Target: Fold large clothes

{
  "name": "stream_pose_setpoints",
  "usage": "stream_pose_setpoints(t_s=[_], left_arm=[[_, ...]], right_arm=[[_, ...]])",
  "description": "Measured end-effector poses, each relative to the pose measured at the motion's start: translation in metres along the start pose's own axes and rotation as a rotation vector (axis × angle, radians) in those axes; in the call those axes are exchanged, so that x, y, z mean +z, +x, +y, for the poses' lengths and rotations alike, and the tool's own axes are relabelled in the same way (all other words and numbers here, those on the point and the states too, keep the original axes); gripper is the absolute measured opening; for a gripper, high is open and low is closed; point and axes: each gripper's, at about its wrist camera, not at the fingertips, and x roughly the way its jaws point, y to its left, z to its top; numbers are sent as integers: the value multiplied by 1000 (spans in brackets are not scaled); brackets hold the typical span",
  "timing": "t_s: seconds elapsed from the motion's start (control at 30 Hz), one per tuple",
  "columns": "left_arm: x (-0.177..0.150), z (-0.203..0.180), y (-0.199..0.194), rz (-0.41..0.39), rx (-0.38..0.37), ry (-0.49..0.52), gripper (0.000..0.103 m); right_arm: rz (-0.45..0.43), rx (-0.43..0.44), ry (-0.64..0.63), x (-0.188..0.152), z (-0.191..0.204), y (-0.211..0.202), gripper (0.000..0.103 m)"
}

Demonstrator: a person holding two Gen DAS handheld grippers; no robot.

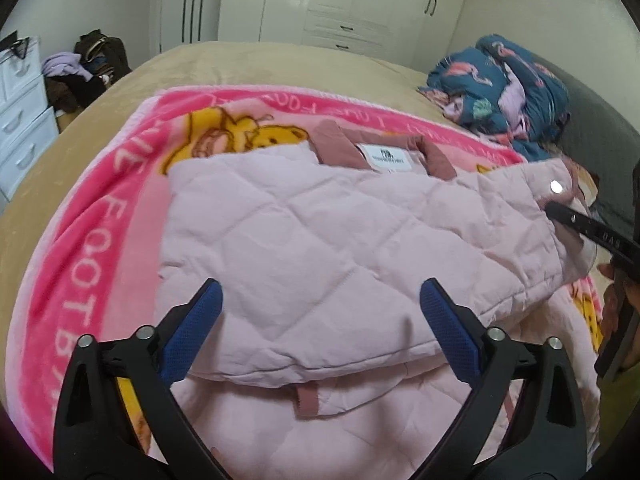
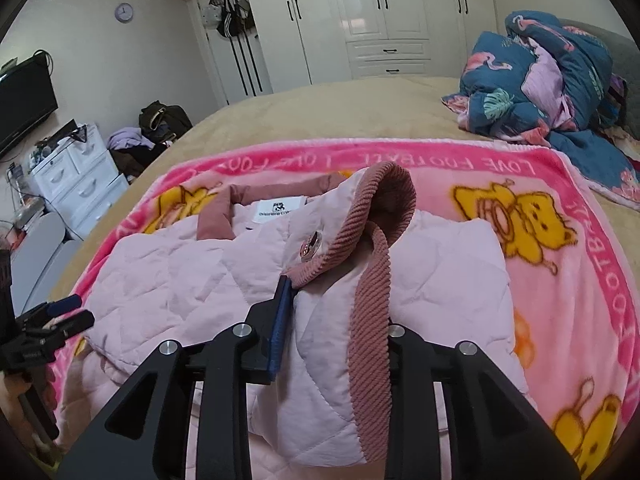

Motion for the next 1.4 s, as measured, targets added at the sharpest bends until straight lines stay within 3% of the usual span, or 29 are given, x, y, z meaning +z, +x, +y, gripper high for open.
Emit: stream_pose_setpoints(t_s=[0.07,0.13,0.2,0.27,0.4,0.53,0.67,0.93,1.17,1.27,1.4], left_arm=[[-3,-2,8,26,-2,0,86],[-6,-3,14,45,14,5,86],[-9,-4,16,47,22,1,86],[-9,-5,16,45,27,2,86],[-6,-5,13,37,17,-6,86],[-9,-6,20,57,18,9,86],[-16,-1,33,93,5,-18,86],[-23,8,40,98,-25,-58,87],[-24,7,39,100,-20,-56,87],[-23,4,39,101,-16,-47,87],[-22,3,40,101,-16,-47,87]], right_arm=[[6,-8,12,-1,-1,3,35],[10,-14,36,-2,-4,4,49],[4,-18,61,-4,-8,3,57],[-4,-28,75,-6,-12,0,61],[-71,-94,66,-10,-10,-17,77],[-117,-131,-16,-17,6,-30,78],[-76,-62,-133,-28,37,-25,78],[41,26,-233,-31,80,4,78],[211,-35,-226,-43,79,67,79],[234,-10,-165,-41,67,86,82],[228,-40,-181,-38,70,100,86]])
